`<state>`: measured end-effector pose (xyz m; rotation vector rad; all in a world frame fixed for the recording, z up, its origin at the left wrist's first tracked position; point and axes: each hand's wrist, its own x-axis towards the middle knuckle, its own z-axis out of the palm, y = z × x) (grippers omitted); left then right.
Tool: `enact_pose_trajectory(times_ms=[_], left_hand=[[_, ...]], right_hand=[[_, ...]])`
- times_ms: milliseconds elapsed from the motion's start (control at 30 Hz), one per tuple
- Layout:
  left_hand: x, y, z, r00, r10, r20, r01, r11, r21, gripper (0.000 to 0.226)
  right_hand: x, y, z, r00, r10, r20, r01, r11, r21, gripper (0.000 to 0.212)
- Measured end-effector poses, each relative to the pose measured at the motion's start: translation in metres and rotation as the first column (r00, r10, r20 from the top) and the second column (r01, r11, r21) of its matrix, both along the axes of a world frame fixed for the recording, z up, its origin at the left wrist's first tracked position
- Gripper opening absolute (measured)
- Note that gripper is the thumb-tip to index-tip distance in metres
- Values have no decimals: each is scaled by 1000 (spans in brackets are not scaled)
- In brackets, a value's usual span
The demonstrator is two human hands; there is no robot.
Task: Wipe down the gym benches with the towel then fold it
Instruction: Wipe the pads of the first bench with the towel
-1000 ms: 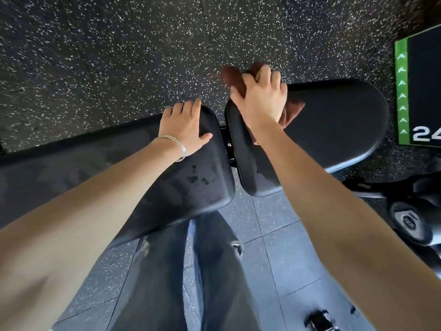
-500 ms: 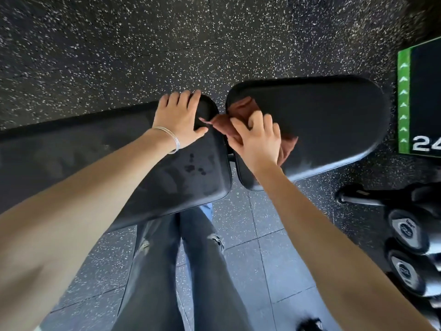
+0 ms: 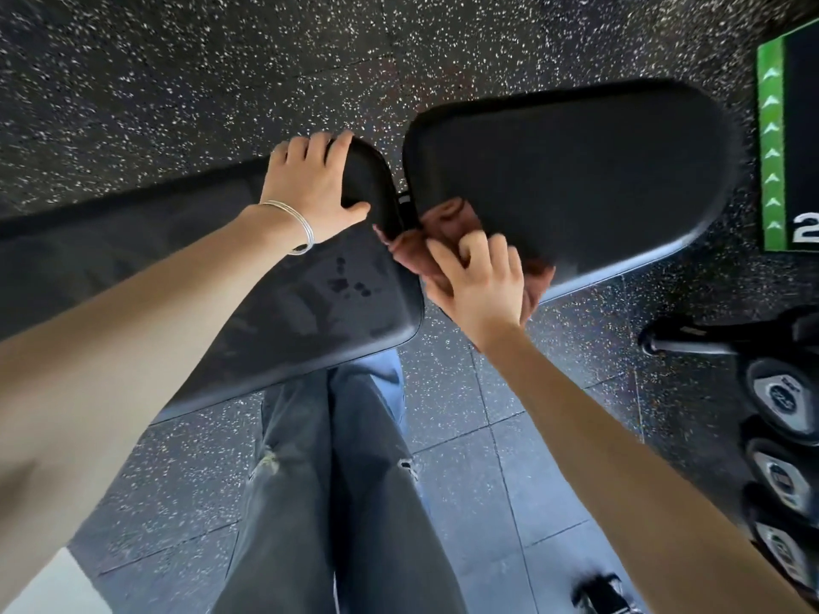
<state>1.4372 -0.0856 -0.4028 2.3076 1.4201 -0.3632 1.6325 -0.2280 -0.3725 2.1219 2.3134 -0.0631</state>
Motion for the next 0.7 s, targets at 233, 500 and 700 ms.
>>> enact_pose_trajectory(times_ms=[233, 500, 700], left_hand=[[5, 0, 3, 999, 3, -34, -4, 1000, -19, 85], [8, -4, -5, 999, 45, -17, -45, 999, 20, 86], [9, -2, -3, 999, 39, -36, -39, 999, 0, 86]], right_hand=[[79, -12, 18, 998, -34, 51, 33, 999, 26, 34], [115, 7, 18, 736, -676, -18, 666, 720, 196, 40], [17, -26, -2, 927, -357, -116, 371, 919, 132, 32]])
